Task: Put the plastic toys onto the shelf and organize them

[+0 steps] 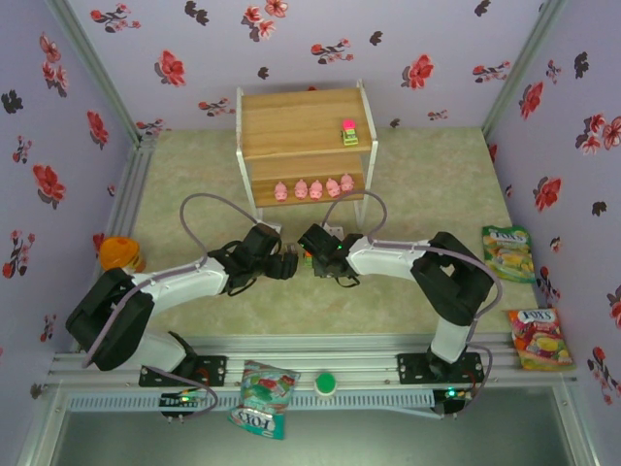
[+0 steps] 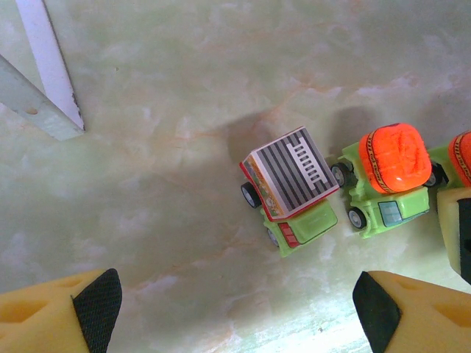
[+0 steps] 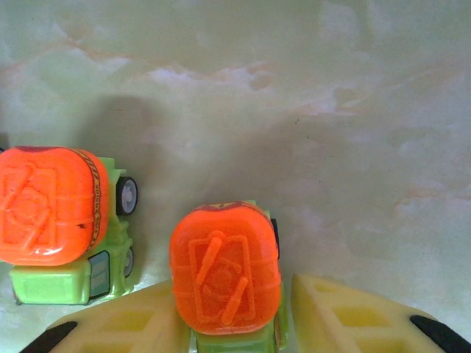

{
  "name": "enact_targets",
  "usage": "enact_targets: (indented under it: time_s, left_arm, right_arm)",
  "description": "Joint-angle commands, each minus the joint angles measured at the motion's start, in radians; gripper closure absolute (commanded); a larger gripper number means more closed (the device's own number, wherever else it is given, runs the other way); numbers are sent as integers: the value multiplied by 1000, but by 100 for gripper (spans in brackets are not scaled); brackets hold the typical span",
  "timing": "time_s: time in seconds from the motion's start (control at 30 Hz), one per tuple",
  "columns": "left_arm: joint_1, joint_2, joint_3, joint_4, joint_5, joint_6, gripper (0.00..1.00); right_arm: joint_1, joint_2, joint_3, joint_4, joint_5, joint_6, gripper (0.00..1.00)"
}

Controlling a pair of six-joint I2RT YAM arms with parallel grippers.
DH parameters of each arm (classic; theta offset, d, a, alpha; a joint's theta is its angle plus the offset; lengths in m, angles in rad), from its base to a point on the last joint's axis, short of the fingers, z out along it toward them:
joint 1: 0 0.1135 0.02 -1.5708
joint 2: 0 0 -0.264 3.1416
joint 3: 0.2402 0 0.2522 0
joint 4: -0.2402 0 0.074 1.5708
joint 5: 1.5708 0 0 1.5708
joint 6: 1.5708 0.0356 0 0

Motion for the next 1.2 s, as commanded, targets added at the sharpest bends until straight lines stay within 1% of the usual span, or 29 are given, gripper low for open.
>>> enact_targets:
  time_s: [0.0,0.4,0.47,0.6,0.8,1.17]
  left_arm:
    - [10,0,-7,6,15,-15,13]
    - [11,10,-5,17,44,-9,13]
    - [11,12,-3,19,50,-6,13]
    - [11,9,-6,20,53,-6,13]
    - [9,9,-6,20,53,-6,13]
    - [10,10,-5,23,56,-7,13]
  right_arm:
    - [9,26,0,-3,-3,8,60]
    - [25,48,28,-40,29,-11,59]
    - [25,51,32,-44,33,-12,61]
    - [25,53,40,-54,43,-17,66]
    - [28,39,40,-69,55,-20,71]
    - [37,-18,45,-118,75,-26,72]
